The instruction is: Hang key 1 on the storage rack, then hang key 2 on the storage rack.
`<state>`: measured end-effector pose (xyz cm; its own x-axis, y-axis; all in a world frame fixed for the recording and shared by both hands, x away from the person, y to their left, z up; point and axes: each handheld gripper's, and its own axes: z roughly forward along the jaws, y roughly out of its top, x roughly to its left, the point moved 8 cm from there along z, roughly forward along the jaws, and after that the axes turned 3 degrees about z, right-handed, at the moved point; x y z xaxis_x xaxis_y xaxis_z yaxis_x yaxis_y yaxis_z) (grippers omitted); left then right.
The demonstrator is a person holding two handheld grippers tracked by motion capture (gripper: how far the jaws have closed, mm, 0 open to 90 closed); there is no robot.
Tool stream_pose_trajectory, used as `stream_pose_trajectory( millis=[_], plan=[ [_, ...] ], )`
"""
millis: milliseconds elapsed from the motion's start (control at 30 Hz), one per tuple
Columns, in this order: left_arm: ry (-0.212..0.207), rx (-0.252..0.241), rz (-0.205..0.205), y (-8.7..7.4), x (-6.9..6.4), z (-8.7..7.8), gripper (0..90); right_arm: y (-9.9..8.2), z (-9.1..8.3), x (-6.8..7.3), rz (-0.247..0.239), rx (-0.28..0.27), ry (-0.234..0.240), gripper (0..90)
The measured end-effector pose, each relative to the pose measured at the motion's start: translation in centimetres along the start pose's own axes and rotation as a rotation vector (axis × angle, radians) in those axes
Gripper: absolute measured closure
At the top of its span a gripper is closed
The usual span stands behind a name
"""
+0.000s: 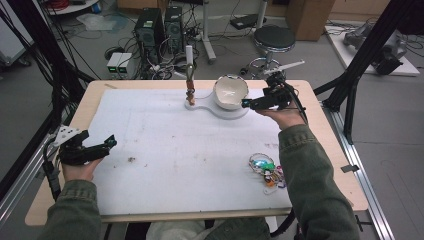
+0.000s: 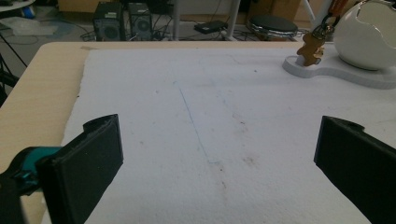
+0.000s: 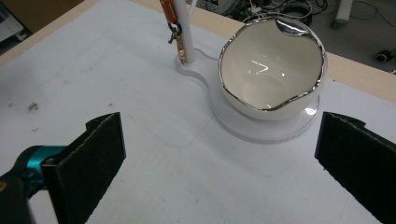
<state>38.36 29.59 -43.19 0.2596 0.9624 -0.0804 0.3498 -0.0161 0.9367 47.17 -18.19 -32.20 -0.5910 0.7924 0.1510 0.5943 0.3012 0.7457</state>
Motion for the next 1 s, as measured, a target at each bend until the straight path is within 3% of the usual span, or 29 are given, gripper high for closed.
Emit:
stream_pose_trajectory(
  millis=[1000],
  plan=[
    [-0.005,-0.002,-0.009,0.0,-0.1,0.1,1.7,-6.6,-0.9,-2.0,0.038,0.037,0.004,1.0]
  ],
)
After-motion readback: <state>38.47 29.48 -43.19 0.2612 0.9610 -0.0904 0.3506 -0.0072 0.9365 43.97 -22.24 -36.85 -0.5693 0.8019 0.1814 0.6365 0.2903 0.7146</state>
